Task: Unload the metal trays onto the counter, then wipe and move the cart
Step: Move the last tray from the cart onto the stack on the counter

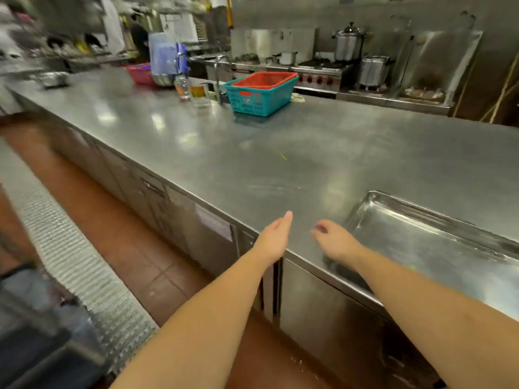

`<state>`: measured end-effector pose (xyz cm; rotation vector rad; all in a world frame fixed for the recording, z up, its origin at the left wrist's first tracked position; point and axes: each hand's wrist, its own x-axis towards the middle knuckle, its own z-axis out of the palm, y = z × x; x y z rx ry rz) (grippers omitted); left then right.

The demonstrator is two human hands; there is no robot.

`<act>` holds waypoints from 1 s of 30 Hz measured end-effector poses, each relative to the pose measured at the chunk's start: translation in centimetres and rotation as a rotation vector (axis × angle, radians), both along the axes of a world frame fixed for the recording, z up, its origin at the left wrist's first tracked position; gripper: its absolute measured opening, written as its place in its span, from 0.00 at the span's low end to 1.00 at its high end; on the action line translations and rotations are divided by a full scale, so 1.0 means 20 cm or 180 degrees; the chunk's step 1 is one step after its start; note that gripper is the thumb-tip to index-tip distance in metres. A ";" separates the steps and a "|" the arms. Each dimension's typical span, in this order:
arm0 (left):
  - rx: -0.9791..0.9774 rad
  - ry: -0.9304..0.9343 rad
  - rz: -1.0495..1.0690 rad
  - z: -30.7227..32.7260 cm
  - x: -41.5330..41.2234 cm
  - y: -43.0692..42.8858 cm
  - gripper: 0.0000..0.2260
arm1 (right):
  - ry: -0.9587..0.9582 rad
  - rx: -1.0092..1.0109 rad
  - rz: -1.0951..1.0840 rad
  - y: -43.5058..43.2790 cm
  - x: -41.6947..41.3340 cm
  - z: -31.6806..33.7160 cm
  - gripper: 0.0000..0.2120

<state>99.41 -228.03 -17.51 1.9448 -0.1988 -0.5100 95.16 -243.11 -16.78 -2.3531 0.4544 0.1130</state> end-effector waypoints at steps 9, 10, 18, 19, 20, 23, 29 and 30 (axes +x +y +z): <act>-0.0123 0.0223 0.1041 0.11 -0.08 0.37 0.29 | 0.0291 0.1210 0.0634 0.39 0.13 0.12 0.19; -0.0188 0.0244 0.1177 0.11 -0.11 0.38 0.28 | 0.0447 0.1601 0.0601 0.41 0.12 0.12 0.20; -0.0429 0.0442 0.2099 0.08 -0.43 0.58 0.25 | 0.0877 0.2023 0.1072 0.64 0.00 0.06 0.21; -0.0387 0.0421 0.2211 0.08 -0.47 0.62 0.25 | 0.0932 0.2002 0.1179 0.68 -0.02 0.05 0.22; -0.0317 0.0389 0.2315 0.09 -0.52 0.67 0.25 | 0.0982 0.1993 0.1288 0.74 -0.03 0.05 0.22; -0.0176 0.0306 0.2606 0.10 -0.65 0.83 0.23 | 0.1088 0.1991 0.1586 0.92 -0.09 0.05 0.23; -0.0164 0.0418 0.3238 0.02 -0.80 1.19 0.34 | 0.1280 0.2015 0.2129 1.30 -0.20 0.09 0.19; -0.0145 0.0403 0.3316 -0.01 -0.81 1.26 0.37 | 0.1301 0.2013 0.2197 1.36 -0.22 0.09 0.19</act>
